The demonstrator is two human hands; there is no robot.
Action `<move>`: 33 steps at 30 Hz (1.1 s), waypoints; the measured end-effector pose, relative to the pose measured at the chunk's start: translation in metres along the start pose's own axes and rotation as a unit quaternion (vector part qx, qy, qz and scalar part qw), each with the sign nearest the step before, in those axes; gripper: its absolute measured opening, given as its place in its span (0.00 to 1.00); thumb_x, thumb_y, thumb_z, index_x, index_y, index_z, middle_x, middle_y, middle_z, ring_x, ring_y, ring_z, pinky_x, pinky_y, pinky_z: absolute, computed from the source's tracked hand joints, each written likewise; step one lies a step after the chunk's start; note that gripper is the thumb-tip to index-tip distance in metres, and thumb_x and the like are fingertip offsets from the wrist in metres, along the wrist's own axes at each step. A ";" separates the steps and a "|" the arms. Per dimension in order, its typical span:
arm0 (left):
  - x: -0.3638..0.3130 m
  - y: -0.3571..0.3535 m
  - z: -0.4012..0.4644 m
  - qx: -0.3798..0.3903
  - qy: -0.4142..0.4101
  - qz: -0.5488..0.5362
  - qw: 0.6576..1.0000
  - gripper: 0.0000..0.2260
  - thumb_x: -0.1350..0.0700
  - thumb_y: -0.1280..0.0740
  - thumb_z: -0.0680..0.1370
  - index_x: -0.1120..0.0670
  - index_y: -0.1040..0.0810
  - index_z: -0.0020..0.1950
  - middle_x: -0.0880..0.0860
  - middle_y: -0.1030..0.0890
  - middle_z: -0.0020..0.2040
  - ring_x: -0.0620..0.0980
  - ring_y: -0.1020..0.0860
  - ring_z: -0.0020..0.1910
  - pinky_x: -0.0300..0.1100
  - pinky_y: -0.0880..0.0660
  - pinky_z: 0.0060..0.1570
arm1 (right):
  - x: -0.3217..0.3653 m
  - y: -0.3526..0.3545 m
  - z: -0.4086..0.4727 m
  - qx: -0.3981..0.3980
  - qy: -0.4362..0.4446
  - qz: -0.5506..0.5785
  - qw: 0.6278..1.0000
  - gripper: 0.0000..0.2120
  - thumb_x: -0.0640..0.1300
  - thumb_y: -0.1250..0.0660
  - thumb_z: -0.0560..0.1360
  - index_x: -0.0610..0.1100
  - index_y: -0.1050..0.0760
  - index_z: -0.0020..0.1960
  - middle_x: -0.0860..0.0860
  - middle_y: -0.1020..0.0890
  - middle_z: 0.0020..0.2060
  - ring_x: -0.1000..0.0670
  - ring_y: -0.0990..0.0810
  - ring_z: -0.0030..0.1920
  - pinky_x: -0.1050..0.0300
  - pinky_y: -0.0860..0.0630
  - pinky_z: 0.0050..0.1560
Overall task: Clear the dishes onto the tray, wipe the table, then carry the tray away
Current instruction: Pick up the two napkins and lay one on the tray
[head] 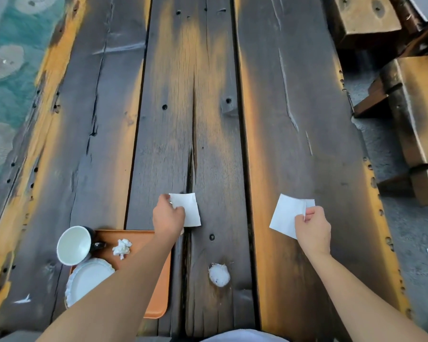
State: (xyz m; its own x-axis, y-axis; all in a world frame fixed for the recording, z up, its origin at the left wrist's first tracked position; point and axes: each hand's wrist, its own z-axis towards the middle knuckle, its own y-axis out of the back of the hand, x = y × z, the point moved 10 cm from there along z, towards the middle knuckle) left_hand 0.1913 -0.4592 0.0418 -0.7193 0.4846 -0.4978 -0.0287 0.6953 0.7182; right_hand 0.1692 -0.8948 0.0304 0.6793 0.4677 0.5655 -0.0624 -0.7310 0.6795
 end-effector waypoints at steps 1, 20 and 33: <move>0.001 0.002 -0.004 0.000 0.001 -0.008 1.000 0.24 0.63 0.37 0.78 0.59 0.34 0.75 0.56 0.21 0.54 0.55 0.23 0.50 0.45 0.26 0.49 | 0.003 -0.002 -0.005 0.005 0.009 -0.001 1.000 0.04 0.41 0.38 0.78 0.43 0.30 0.52 0.48 0.23 0.43 0.46 0.22 0.44 0.57 0.28 0.36; 0.087 0.121 -0.093 -0.006 -0.130 -0.047 0.990 0.05 0.55 0.35 0.81 0.50 0.22 0.47 0.42 0.21 0.37 0.35 0.24 0.38 0.27 0.31 0.35 | 0.084 -0.090 -0.201 0.092 0.163 -0.051 0.981 0.02 0.43 0.36 0.79 0.45 0.26 0.47 0.52 0.19 0.41 0.51 0.21 0.41 0.63 0.28 0.33; 0.207 0.132 -0.096 0.172 -0.100 0.042 0.979 0.03 0.60 0.36 0.80 0.55 0.26 0.46 0.50 0.21 0.39 0.47 0.24 0.37 0.37 0.29 0.34 | 0.039 -0.156 -0.336 0.113 0.075 -0.089 0.987 0.11 0.43 0.39 0.79 0.39 0.30 0.40 0.46 0.26 0.30 0.48 0.29 0.30 0.53 0.30 0.32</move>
State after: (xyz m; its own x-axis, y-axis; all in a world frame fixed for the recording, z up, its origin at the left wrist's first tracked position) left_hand -0.0279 -0.3185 0.0804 -0.5574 0.6178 -0.5546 0.2846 0.7697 0.5714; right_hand -0.0408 -0.5959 0.1037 0.5472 0.6548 0.5213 0.2240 -0.7147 0.6626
